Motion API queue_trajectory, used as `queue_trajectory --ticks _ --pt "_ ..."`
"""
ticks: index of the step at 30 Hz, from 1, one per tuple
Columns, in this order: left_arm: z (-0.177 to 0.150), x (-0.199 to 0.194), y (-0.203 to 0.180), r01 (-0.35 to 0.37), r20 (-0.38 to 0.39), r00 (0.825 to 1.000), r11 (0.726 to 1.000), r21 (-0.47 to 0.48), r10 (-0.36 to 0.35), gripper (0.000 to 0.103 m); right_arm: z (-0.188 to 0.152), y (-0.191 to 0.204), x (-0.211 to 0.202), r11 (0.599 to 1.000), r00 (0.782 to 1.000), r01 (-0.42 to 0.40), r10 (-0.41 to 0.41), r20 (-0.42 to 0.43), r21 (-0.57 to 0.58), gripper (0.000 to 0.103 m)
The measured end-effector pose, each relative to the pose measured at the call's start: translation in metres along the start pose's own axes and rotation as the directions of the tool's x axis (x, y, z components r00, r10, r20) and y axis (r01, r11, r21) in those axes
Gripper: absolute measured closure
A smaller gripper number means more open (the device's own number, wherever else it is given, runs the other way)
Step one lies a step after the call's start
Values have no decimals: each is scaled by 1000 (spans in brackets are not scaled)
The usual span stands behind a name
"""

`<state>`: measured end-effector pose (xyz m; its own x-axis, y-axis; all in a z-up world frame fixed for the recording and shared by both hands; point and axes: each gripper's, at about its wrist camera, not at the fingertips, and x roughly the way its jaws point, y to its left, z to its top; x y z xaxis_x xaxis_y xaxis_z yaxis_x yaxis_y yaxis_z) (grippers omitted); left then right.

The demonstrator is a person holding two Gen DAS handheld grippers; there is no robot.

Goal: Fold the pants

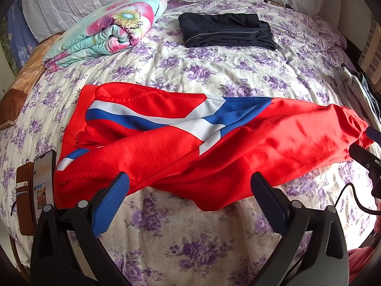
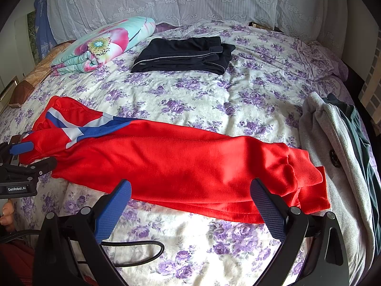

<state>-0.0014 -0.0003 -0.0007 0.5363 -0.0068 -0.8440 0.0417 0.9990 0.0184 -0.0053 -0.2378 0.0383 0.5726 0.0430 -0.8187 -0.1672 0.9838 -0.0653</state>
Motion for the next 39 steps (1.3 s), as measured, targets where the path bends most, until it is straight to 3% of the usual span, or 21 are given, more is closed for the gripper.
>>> queue_trajectory --ticks 11,13,14,16,17,19,23,25,27,29,30,32,34,37,39 --pt "-9 12 -4 13 -16 1000 1000 -6 -13 4 -2 -1 2 1000 1000 -2 2 -7 3 3" --pt "-7 9 -3 51 -34 998 998 -28 -52 4 -3 -1 3 1000 1000 -2 2 -7 3 3" --pt "-5 10 -2 120 -66 990 990 -74 -124 4 -2 -1 3 1000 1000 -2 2 -7 3 3" --pt "-5 10 -3 83 -49 995 995 -47 -85 4 -2 -1 2 1000 1000 -2 2 -8 3 3" --pt "-5 10 -4 30 -25 999 999 -12 -31 4 -3 -2 3 1000 1000 -3 3 -10 3 3" --pt "-5 11 -4 29 -35 999 1000 -11 -30 4 -3 -1 4 1000 1000 -4 4 -13 4 3" --pt "-7 21 -3 13 -112 994 1000 -11 -14 4 -8 -5 15 999 999 -20 21 -48 26 3" --pt "-10 36 3 -39 -215 976 999 8 39 4 -17 -11 26 999 997 -21 23 -76 32 3" --pt "-13 49 12 -4 -227 974 999 -39 -5 4 -29 -18 38 1000 993 5 -3 -115 15 3" --pt "-18 60 23 78 -224 969 990 -121 -104 4 -45 -26 50 999 987 41 -41 -153 2 3" --pt "-22 66 29 110 -231 962 981 -162 -146 4 -54 -31 53 999 985 42 -40 -165 11 3" --pt "-28 69 37 155 -175 966 970 -187 -189 4 -69 -40 54 999 986 7 1 -165 49 3" --pt "-34 69 36 157 -138 975 978 -141 -177 4 -80 -44 50 997 993 -21 30 -118 76 3" --pt "-41 71 20 84 -129 988 996 -5 -84 4 -94 -44 47 997 999 -39 40 -12 65 3" --pt "-39 71 16 84 -109 991 996 15 -82 4 -91 -44 49 997 999 -40 42 -26 66 3"
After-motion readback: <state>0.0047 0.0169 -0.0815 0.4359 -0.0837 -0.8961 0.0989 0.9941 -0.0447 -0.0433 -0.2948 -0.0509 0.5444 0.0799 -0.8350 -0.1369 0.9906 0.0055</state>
